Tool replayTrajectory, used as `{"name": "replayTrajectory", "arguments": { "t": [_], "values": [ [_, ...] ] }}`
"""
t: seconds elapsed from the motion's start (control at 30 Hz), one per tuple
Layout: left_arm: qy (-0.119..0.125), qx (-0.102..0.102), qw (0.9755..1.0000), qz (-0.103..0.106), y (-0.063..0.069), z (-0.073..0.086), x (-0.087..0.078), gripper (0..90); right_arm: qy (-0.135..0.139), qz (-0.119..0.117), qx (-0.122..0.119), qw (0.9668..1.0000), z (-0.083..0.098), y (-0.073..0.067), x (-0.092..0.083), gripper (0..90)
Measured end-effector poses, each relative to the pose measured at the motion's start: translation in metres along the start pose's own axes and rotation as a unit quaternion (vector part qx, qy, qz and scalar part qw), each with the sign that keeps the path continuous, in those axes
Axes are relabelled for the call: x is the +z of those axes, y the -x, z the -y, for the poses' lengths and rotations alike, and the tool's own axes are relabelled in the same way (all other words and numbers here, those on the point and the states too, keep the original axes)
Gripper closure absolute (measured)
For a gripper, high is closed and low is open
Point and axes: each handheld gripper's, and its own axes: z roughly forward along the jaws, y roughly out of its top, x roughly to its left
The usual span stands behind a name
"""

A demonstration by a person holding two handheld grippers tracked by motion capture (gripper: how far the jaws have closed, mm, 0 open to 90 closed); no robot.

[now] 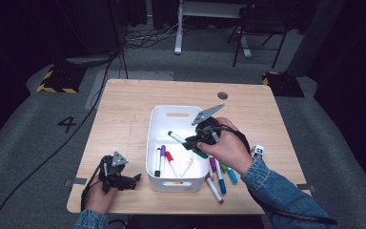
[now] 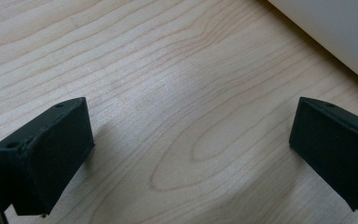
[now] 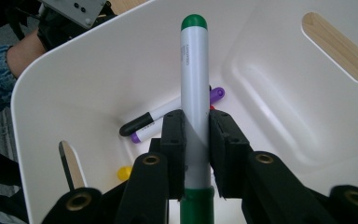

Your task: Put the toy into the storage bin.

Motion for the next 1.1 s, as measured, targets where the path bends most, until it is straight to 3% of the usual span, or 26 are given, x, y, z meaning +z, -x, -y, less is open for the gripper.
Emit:
{"name": "replayTrajectory", "arguments": {
  "t": [0.37,0.6,0.63,0.67,0.73,1.1],
  "values": [
    [0.0,0.0,1.0,0.0,0.0,0.0,0.0,0.0,-0.025,0.009,-0.011,0.9996,0.004,-0.002,0.014,76.9],
    [0.0,0.0,1.0,0.0,0.0,0.0,0.0,0.0,-0.038,0.017,-0.033,0.9986,0.005,-0.002,0.023,76.8],
    [0.0,0.0,1.0,0.0,0.0,0.0,0.0,0.0,-0.034,0.018,-0.045,0.9982,0.005,-0.001,0.025,76.8],
    [0.0,0.0,1.0,0.0,0.0,0.0,0.0,0.0,-0.042,0.02,-0.038,0.9982,0.005,-0.002,0.026,76.8],
    [0.0,0.0,1.0,0.0,0.0,0.0,0.0,0.0,-0.04,0.02,-0.05,0.9977,0.006,-0.002,0.029,76.9],
    [0.0,0.0,1.0,0.0,0.0,0.0,0.0,0.0,-0.066,0.03,-0.064,0.9953,0.008,-0.006,0.04,75.0]
  ]
}}
